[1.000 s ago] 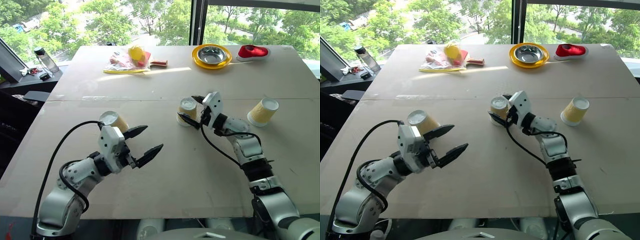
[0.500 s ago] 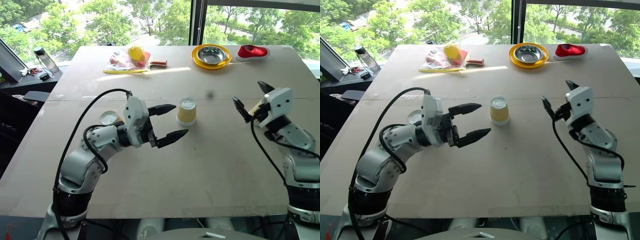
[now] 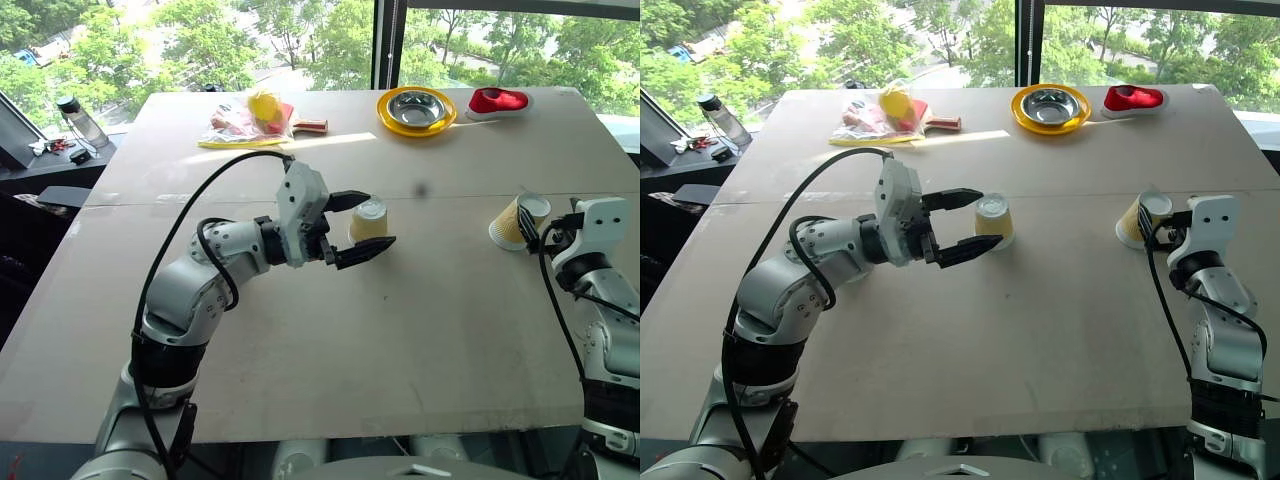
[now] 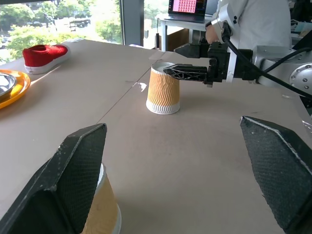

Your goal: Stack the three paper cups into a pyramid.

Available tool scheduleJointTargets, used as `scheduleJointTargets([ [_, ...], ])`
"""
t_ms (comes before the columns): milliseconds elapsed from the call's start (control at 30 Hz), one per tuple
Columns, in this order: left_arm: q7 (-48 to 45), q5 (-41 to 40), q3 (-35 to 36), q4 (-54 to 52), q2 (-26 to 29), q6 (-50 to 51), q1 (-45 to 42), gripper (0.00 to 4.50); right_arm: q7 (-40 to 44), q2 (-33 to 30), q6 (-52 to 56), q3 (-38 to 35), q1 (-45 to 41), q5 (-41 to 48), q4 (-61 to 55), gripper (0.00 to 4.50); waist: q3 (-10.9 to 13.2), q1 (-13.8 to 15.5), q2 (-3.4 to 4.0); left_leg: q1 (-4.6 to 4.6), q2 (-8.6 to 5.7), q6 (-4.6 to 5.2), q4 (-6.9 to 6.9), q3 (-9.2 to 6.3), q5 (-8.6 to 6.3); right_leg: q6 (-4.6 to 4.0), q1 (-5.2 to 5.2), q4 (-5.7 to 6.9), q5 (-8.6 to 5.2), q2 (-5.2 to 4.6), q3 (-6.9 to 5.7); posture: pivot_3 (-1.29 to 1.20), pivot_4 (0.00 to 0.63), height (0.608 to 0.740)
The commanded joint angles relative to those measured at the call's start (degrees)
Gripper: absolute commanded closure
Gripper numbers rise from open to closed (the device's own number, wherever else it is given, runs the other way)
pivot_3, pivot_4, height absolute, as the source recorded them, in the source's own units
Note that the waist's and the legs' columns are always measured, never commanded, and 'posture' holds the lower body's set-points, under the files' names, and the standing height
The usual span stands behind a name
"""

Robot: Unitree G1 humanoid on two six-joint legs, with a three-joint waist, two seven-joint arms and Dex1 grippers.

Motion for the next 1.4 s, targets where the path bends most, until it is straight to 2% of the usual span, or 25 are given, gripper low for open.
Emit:
scheduleJointTargets([
  [33, 0.6, -1.5, 1.3, -3.5, 0.1, 1.1, -1.1, 0.00, -0.5, 0.7, 0.1, -0.4, -2.5, 2.3, 1.0, 0.10, 0.0, 0.0, 0.00, 0.00, 0.00, -0.01, 0.00, 0.00, 0.01, 0.00, 0.00, 0.01, 0.00, 0.00, 0.00, 0.00, 0.150, 0.740],
  [600, -0.9, -2.8, 1.7, -6.2, 0.4, 1.2, -1.1, 0.00, -0.6, 1.8, -1.1, 0.9, -4.6, 3.2, 4.9, 0.10, 0.0, 0.0, 0.00, -0.01, 0.00, -0.09, 0.00, -0.01, 0.05, 0.00, 0.00, 0.01, 0.00, 0.00, -0.01, 0.00, 0.150, 0.740],
  [633, -1.4, -2.6, 1.6, -6.1, 0.5, 0.8, -1.1, 0.00, -0.8, 1.8, -1.4, 0.8, -4.7, 3.0, 4.9, 0.62, 0.0, 0.0, 0.00, -0.01, 0.00, -0.09, 0.00, -0.01, 0.05, 0.00, -0.01, 0.01, 0.00, 0.00, -0.01, 0.00, 0.150, 0.740],
  [667, -1.7, -2.4, 1.5, -6.0, 0.6, 0.6, -1.0, 0.00, -1.0, 1.8, -1.6, 0.8, -4.7, 2.9, 5.0, 0.83, 0.0, 0.0, 0.00, -0.01, 0.00, -0.09, 0.00, -0.01, 0.05, 0.00, 0.00, 0.00, 0.00, 0.00, 0.00, 0.00, 0.150, 0.740],
  [733, -2.1, -2.1, 1.5, -5.7, 0.5, 0.2, -1.0, 0.00, -0.7, 1.7, -1.7, 0.9, -4.7, 3.0, 4.9, 1.90, 0.0, 0.0, 0.00, -0.01, 0.00, -0.09, 0.00, 0.00, 0.05, 0.00, 0.00, 0.00, 0.00, 0.00, 0.00, 0.00, 0.150, 0.740],
  [767, -2.2, -2.0, 1.6, -5.5, 0.4, 0.0, -0.9, 0.00, -0.5, 1.7, -1.5, 1.1, -4.7, 3.2, 4.7, 2.20, 0.0, 0.0, 0.00, -0.01, 0.00, -0.09, 0.00, 0.00, 0.05, 0.00, 0.00, 0.00, 0.00, 0.00, -0.01, 0.00, 0.150, 0.740],
  [800, -2.3, -1.8, 1.6, -5.4, 0.4, -0.3, -0.8, 0.00, -0.2, 1.7, -1.5, 1.5, -4.7, 3.3, 4.4, 2.32, 0.0, 0.0, 0.00, -0.01, 0.00, -0.09, 0.00, -0.01, 0.05, 0.00, 0.00, 0.00, 0.00, 0.00, -0.01, 0.00, 0.150, 0.740],
  [933, -1.7, -2.1, 2.5, -5.3, -0.3, -1.4, 1.3, 0.00, 0.3, 2.0, -0.8, 3.3, -5.5, 3.3, 2.6, 2.32, 0.0, -0.2, 0.00, 0.00, 0.00, -0.10, 0.00, 0.00, 0.06, 0.00, -0.01, 0.01, 0.00, 0.01, 0.00, 0.00, 0.150, 0.740],
  [1033, -1.3, 0.7, 2.4, -5.1, 0.3, -4.4, 5.3, 0.00, 1.8, 2.1, 0.2, 5.9, -5.9, 3.8, 0.7, 2.32, 0.0, -0.4, 0.00, 0.00, 0.02, -0.10, -0.01, 0.02, 0.06, 0.00, -0.06, 0.03, 0.00, 0.01, 0.05, 0.00, 0.150, 0.740],
  [1200, 0.6, 0.3, 3.6, -9.2, -0.8, -6.2, 12.6, 0.00, 3.6, 3.8, 3.7, 10.7, -6.7, 5.6, -3.1, 2.32, 0.0, -0.4, 0.00, -0.02, 0.11, -0.06, -0.02, 0.06, 0.03, 0.00, -0.11, 0.04, 0.00, 0.03, 0.09, 0.00, 0.150, 0.740],
  [1400, 6.4, 3.9, 5.6, -14.6, -1.5, -8.7, 21.6, 0.00, 5.8, 7.4, 6.2, 18.6, -8.4, 5.6, -4.6, 2.32, 0.0, -0.4, 0.00, -0.03, 0.28, 0.06, -0.01, 0.08, -0.04, 0.00, -0.12, 0.03, 0.00, 0.04, 0.10, 0.00, 0.150, 0.740],
])
